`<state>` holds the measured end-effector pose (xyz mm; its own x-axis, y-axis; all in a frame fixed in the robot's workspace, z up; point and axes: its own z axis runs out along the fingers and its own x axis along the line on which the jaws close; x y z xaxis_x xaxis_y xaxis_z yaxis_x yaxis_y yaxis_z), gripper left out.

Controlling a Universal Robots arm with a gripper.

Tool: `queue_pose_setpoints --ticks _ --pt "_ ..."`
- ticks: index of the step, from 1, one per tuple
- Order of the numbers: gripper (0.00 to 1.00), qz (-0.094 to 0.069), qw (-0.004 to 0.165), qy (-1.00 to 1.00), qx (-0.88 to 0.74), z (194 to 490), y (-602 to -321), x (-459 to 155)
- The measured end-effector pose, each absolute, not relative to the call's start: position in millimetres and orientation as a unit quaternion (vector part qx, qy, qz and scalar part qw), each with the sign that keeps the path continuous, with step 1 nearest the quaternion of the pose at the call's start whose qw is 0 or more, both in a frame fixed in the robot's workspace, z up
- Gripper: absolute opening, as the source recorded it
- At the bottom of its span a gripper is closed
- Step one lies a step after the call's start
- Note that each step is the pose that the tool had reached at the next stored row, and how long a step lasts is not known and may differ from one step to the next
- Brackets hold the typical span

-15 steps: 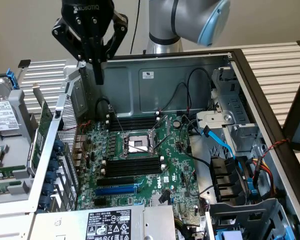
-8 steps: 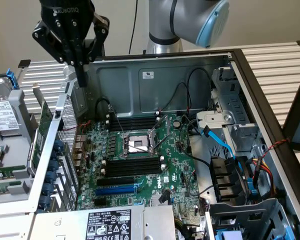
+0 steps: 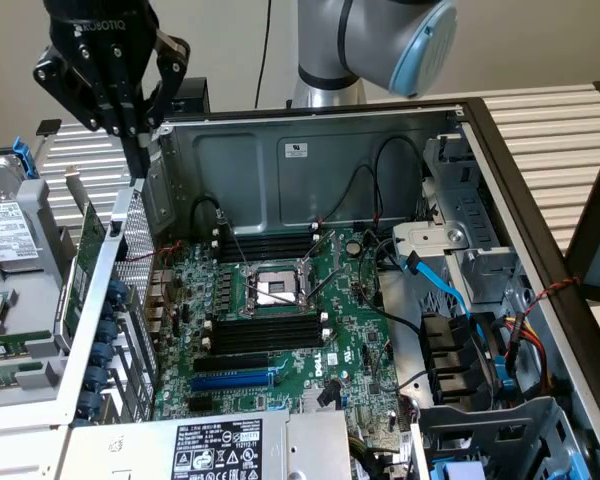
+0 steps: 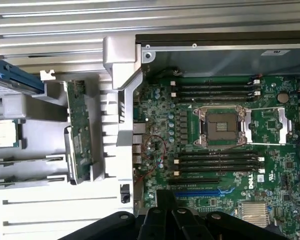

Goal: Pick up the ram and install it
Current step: 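Reach for the ram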

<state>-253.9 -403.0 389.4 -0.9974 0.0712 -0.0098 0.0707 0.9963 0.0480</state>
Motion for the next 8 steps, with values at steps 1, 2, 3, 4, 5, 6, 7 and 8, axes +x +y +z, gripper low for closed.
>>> queue_pose_setpoints --ticks 1,2,3,4,5,6,7,8 --pt "0.11 0.024 0.005 0.999 0.036 389 -403 -258" --pt "0.11 0.024 0.003 0.999 0.036 389 -403 -261" --pt "0.11 0.024 0.002 0.999 0.036 389 -403 -265" --pt "0.11 0.024 0.001 0.999 0.036 389 -403 -269" --pt "0.11 0.024 0.001 0.999 0.036 388 -403 -273" --pt "0.11 0.024 0.000 0.999 0.036 388 -403 -278" --pt "0.11 0.023 0.000 0.999 0.036 387 -403 -283" --pt "0.11 0.023 -0.001 0.999 0.036 387 -403 -287"
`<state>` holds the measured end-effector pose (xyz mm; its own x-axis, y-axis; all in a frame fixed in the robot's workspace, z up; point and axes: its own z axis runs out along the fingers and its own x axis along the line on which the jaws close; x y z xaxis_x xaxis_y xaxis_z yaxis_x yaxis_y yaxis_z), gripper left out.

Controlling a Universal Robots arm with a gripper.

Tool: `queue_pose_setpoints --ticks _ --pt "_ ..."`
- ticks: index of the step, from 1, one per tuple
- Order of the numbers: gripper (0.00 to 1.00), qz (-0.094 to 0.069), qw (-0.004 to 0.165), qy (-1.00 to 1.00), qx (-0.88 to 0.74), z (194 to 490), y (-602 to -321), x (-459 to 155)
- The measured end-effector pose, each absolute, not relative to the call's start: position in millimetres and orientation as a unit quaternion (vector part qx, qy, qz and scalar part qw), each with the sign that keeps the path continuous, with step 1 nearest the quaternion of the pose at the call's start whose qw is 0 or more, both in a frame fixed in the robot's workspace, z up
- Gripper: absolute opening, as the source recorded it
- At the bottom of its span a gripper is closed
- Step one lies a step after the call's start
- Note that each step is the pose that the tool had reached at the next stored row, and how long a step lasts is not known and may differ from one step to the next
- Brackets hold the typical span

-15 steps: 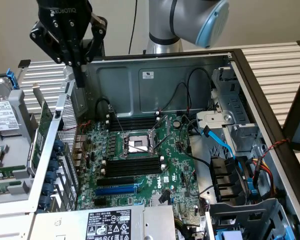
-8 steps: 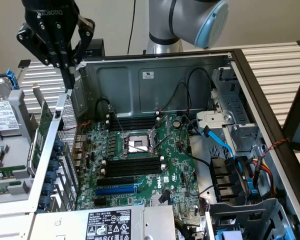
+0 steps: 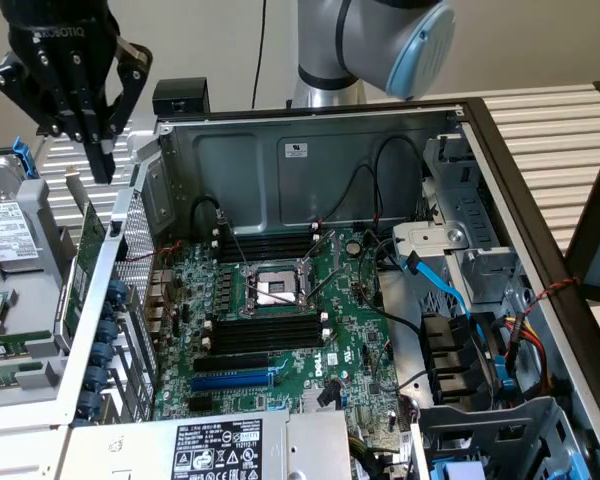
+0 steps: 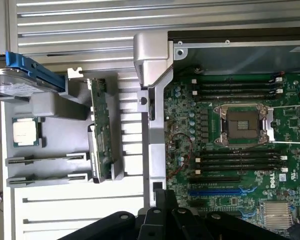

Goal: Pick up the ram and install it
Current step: 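Reach for the ram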

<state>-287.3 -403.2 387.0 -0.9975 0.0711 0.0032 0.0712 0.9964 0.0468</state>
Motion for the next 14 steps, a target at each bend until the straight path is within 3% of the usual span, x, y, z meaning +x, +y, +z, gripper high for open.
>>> queue_pose_setpoints --ticks 14 --pt "0.11 -0.022 0.022 -0.999 -0.036 376 -403 -345"
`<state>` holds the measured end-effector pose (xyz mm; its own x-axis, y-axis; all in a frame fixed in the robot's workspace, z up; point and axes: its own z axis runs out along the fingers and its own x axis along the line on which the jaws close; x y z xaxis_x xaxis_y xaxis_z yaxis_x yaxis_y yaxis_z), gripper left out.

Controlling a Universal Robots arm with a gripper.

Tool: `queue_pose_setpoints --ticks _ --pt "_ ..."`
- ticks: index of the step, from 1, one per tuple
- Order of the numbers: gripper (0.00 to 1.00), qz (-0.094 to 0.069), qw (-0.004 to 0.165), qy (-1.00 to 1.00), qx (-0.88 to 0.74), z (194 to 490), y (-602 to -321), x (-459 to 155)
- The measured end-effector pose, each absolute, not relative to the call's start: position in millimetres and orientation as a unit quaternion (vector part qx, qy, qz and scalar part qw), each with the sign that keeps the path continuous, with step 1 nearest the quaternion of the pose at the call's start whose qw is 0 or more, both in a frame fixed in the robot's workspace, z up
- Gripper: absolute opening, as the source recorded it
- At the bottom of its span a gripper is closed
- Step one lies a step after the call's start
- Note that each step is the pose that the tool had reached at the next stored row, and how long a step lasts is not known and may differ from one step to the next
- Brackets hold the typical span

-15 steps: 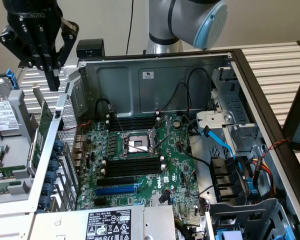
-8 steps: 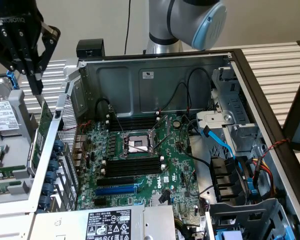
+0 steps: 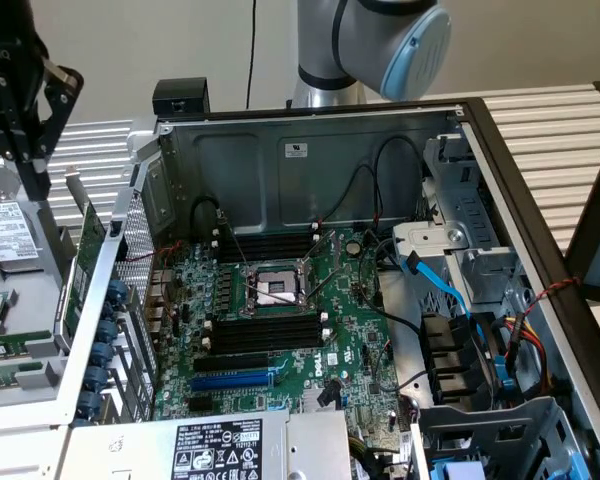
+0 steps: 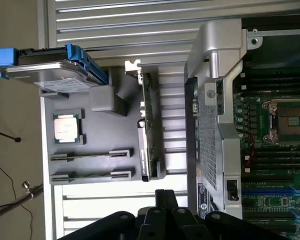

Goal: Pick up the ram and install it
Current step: 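Reach for the ram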

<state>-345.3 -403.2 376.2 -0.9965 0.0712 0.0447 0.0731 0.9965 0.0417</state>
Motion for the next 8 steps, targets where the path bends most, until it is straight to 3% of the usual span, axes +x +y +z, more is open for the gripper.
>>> queue_pose_setpoints --ticks 8 --pt "0.11 -0.021 0.025 -0.999 -0.036 368 -403 -381"
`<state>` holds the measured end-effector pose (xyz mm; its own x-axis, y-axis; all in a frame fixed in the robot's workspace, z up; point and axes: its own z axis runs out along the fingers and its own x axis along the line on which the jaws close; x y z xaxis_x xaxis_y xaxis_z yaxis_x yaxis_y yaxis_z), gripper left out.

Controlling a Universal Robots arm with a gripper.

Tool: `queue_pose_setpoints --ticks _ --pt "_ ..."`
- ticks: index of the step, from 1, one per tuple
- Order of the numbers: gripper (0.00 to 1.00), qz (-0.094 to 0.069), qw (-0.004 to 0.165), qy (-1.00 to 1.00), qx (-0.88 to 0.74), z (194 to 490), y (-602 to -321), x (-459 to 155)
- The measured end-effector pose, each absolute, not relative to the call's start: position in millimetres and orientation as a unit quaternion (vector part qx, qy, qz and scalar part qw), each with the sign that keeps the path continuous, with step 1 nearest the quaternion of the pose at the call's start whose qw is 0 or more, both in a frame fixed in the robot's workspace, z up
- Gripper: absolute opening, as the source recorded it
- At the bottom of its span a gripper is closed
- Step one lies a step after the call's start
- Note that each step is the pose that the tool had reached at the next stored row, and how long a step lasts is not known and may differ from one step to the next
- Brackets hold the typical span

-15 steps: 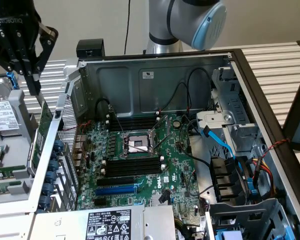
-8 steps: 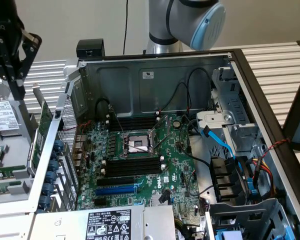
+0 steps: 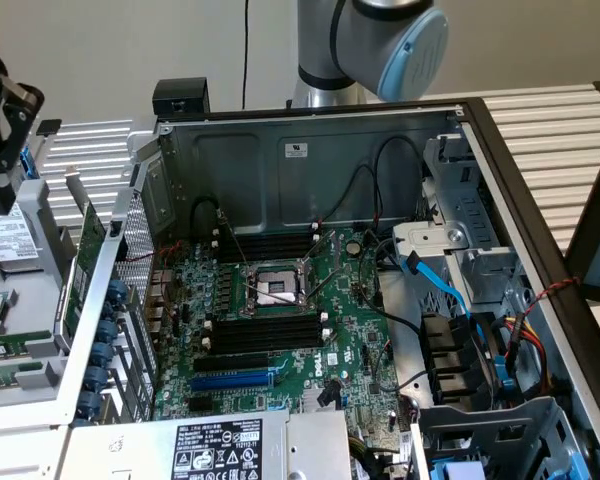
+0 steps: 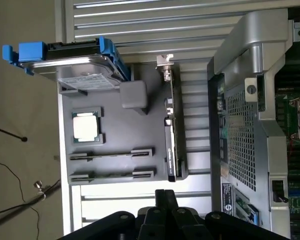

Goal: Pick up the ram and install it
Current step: 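Reach for the ram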

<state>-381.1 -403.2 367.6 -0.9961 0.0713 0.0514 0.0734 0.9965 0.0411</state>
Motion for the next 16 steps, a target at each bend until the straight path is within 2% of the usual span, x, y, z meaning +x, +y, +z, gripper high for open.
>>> queue_pose_setpoints --ticks 16 --pt "0.11 -0.021 0.027 -0.999 -0.036 365 -403 -421"
